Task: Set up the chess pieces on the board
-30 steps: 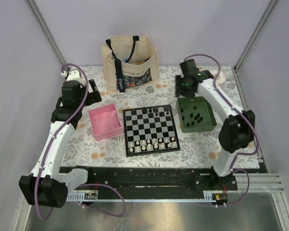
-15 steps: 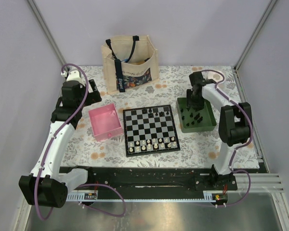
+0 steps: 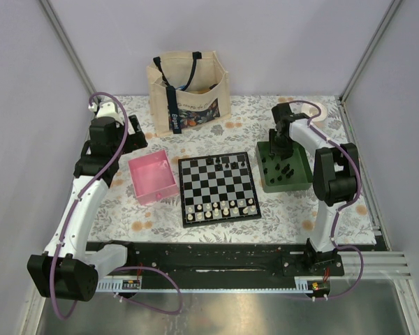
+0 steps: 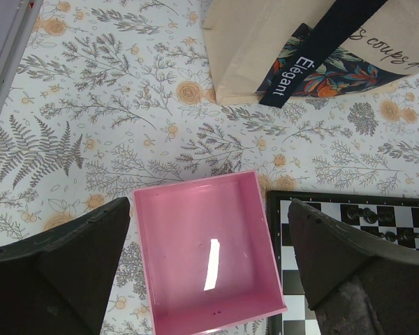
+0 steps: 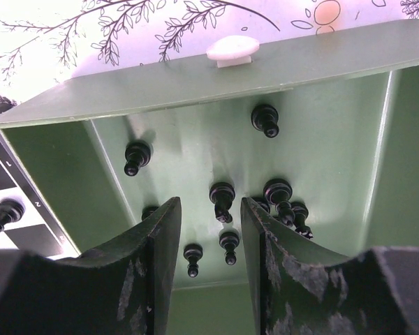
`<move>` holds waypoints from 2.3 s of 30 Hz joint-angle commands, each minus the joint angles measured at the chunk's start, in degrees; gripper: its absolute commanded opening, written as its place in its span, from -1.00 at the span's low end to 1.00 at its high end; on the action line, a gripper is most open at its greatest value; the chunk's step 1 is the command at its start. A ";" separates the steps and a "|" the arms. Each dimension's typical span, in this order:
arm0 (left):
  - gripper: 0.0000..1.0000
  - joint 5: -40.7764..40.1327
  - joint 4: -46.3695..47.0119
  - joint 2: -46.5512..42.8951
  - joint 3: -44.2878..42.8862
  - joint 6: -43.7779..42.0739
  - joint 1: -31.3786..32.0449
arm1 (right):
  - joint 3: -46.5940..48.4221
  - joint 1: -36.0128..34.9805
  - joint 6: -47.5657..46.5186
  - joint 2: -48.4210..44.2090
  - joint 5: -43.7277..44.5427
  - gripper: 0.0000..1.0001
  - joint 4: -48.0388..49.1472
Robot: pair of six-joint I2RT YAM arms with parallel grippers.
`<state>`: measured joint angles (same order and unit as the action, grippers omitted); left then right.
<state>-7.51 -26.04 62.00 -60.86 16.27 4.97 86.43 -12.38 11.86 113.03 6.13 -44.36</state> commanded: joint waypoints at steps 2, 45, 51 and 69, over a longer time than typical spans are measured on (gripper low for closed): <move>0.98 -0.14 1.96 -0.12 -0.40 -0.72 -0.14 | 0.58 -0.28 -0.43 0.87 -0.24 -0.04 0.59; 0.98 -0.14 1.87 -0.30 -0.31 -0.72 -0.05 | 0.67 -0.27 -0.61 2.98 0.02 -0.16 -2.93; 0.98 0.04 1.96 -0.39 -0.40 -0.72 -0.05 | 0.93 -0.27 -0.52 3.25 0.63 -0.37 -2.66; 0.98 -1.63 1.61 -0.47 -0.49 -1.07 -0.14 | 4.53 -1.15 1.24 -9.05 -4.11 -0.92 -3.89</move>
<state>-7.77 -26.06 62.00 -60.86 16.23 4.97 86.61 -12.40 11.81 111.07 4.67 -48.10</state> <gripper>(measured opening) 0.988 0.158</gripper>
